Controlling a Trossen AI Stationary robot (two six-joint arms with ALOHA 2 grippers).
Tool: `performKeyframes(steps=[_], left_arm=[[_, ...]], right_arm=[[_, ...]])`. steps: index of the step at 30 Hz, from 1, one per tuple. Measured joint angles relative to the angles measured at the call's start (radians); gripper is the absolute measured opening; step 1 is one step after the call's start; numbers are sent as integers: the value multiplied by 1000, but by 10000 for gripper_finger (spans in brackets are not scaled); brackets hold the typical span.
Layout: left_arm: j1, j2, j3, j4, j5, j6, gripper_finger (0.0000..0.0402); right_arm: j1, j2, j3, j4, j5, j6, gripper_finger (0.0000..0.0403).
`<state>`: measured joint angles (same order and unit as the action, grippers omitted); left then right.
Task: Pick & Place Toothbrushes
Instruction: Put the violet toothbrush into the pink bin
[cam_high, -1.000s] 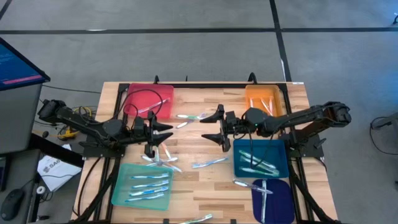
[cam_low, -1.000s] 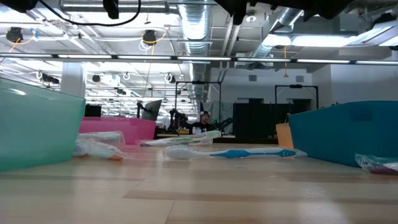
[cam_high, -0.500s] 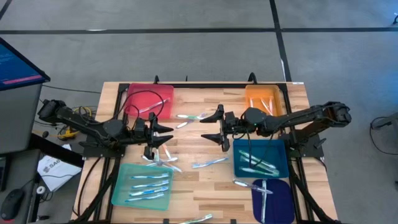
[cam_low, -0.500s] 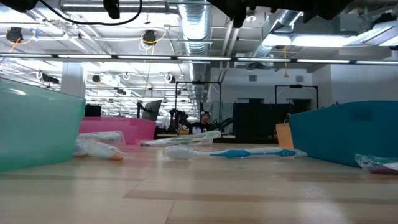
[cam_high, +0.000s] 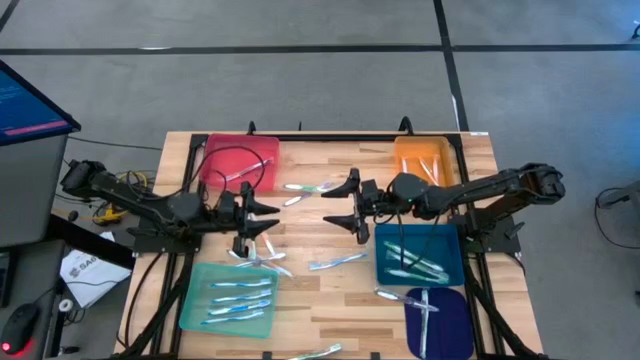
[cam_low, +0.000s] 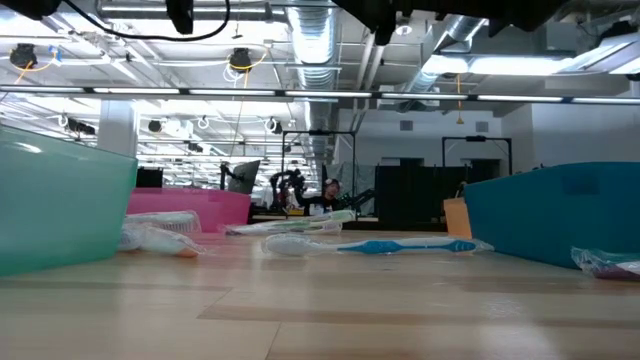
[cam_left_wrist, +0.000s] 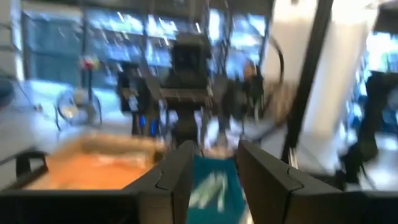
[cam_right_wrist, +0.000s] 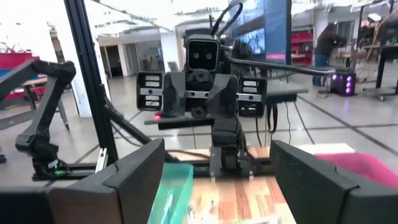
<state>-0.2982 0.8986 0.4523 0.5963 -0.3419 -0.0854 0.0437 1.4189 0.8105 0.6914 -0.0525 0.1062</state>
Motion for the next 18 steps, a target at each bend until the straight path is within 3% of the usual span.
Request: performKeyframes(steps=[4,8,18], left_arm=[[41,0,118,-377,94,-18,116],[50,32,200,-689,72,-50,116],[57,81,195,-697,38,-20,117]], right_arm=[[0,0,39,-156,-3,0,286],[8,0,125,-384,-3,-5,286],[55,0,162,-582,-3,-23,285]])
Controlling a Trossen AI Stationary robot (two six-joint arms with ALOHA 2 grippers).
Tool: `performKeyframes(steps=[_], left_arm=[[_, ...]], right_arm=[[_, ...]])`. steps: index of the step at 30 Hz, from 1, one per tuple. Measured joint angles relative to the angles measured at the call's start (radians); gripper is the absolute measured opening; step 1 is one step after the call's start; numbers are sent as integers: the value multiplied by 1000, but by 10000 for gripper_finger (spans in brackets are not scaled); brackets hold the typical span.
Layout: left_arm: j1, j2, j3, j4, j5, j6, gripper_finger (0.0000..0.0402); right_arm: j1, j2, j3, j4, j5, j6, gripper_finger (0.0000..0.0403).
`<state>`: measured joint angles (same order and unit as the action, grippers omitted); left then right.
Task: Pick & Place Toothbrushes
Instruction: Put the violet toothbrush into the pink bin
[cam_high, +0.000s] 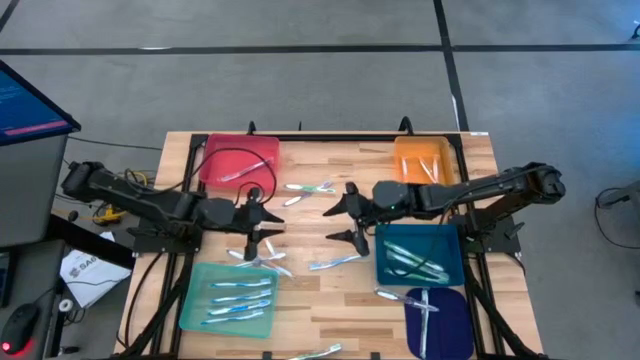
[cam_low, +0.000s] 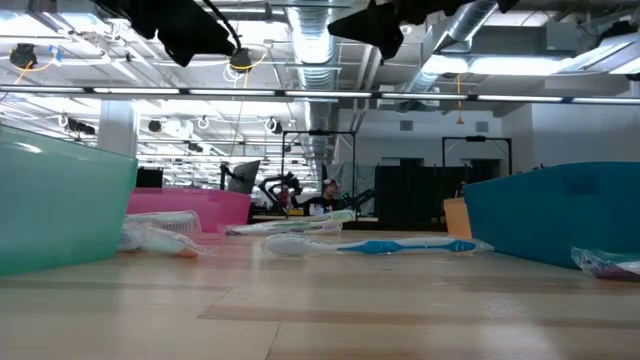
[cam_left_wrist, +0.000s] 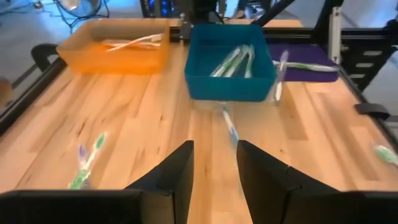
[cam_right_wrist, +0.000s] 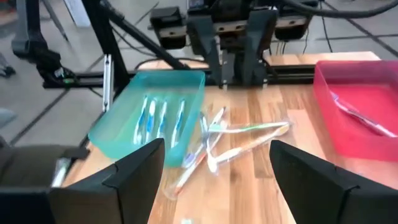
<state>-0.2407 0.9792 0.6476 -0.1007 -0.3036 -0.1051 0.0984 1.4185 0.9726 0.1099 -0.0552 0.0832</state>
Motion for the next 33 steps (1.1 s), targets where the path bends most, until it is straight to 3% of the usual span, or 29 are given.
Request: performKeyframes(steps=[10,17,21,27,33], left_arm=[[119,140,0,-10,-11,-4,118],[204,164,0,-25,-11,-27,112],[223,164,0,-16,-10,-32,111],[282,163,0,6,-2,36,112],[395,170,0,7,165,14,108]], right_arm=[[-36,0,0,-14,12,-121,285],[-85,2,0,-2,11,-171,285],[-125,41,-3,-25,15,-213,285],[-181,155,2,119,12,-275,285],[-217,284,1,159,11,-308,285]])
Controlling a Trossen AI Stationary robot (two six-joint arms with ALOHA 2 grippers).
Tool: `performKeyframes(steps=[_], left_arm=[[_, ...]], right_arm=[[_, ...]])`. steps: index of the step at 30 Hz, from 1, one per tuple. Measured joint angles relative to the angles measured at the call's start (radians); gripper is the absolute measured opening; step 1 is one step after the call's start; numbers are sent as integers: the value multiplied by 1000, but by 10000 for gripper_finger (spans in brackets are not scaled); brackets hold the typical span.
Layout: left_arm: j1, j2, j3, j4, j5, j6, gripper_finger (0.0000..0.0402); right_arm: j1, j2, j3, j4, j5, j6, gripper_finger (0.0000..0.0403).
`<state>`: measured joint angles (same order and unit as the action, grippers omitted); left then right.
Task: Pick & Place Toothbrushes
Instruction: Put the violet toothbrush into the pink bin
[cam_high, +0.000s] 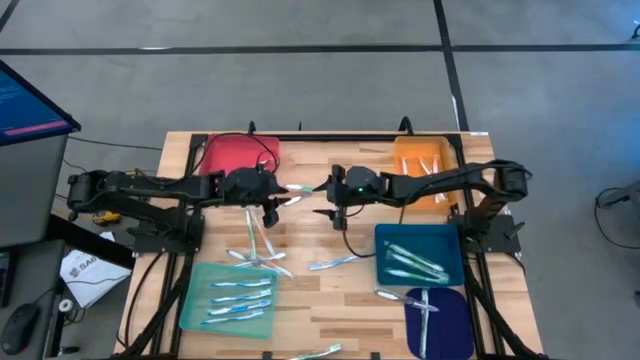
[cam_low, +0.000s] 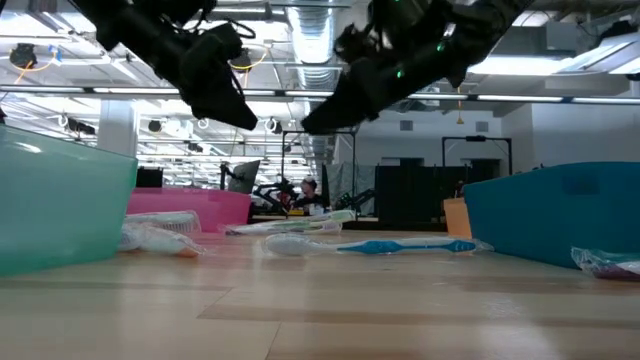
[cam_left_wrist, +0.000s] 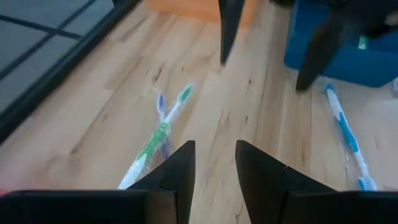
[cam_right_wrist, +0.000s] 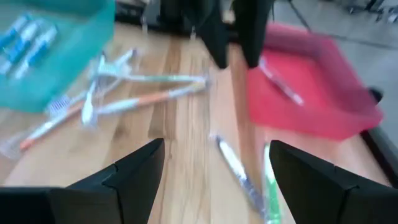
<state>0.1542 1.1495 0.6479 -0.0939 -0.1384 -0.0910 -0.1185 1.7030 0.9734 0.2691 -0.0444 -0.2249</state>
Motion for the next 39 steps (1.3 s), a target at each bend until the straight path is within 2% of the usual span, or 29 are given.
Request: performKeyframes(steps=[5,11,22,32,39], left_arm=[[22,14,-10,0,30,9,109],[31,54,-14,4,30,5,107],[72,229,-13,76,76,-46,107],[130,363,79,90,93,-49,106],[134,415,90,84,97,-75,106]], right_arm=[[-22,19,36,-68,-1,24,285],[-21,-36,38,-141,-18,49,285],[7,-41,37,-175,-41,35,285],[13,-41,37,-192,-41,42,285],[13,-42,37,-223,-41,42,286]])
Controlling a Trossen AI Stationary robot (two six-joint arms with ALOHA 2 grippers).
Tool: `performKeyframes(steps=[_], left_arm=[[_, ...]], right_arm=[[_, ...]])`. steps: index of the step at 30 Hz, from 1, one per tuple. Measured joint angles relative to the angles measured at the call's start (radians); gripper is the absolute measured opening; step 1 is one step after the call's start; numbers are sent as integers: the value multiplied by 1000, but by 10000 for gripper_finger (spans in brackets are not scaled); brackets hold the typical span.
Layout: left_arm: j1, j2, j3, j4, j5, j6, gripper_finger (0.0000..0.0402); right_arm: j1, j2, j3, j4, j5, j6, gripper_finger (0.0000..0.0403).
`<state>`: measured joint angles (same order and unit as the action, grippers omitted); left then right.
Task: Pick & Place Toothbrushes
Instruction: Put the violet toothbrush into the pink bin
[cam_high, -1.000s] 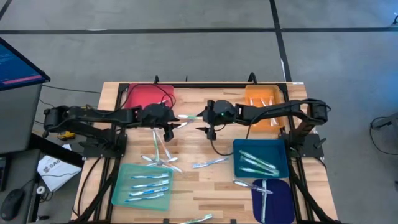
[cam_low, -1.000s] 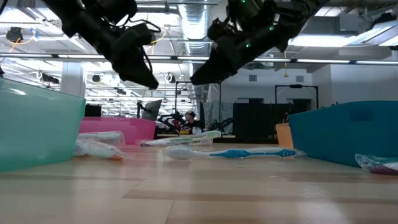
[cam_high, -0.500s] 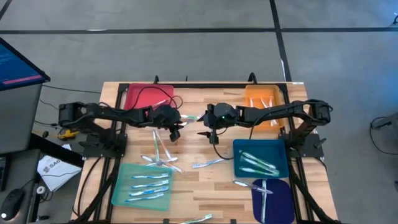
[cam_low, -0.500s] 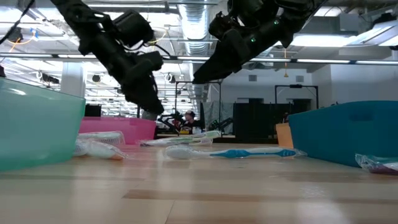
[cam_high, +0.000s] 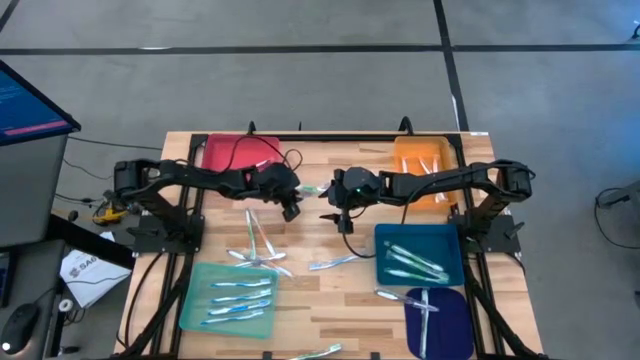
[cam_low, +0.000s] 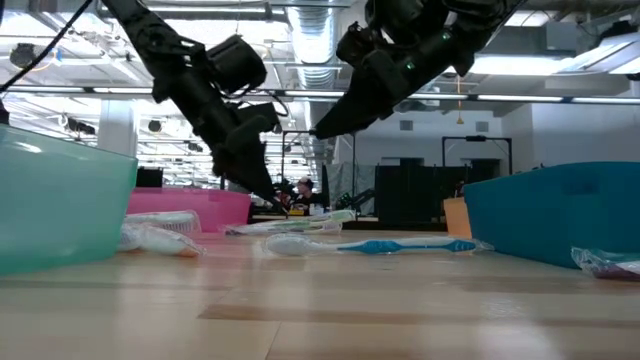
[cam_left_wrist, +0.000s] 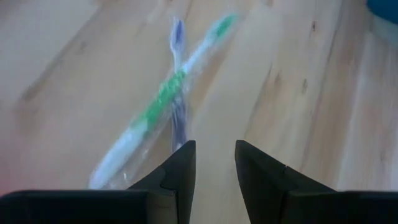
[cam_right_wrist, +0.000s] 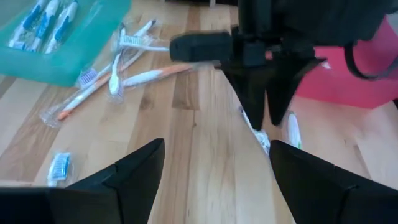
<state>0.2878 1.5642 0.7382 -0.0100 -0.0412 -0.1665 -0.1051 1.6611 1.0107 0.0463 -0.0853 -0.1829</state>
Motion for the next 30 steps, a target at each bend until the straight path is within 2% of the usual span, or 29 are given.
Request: performKeyframes(steps=[14,18,30], left_arm=[[-7,34,0,32,20,-18,106],[-16,40,0,36,-18,-16,106],[-23,51,-15,35,-17,-26,106]], right_arm=[[0,0,0,-18,0,0,286],[0,0,0,-17,0,0,286],[0,0,0,-17,0,0,286]])
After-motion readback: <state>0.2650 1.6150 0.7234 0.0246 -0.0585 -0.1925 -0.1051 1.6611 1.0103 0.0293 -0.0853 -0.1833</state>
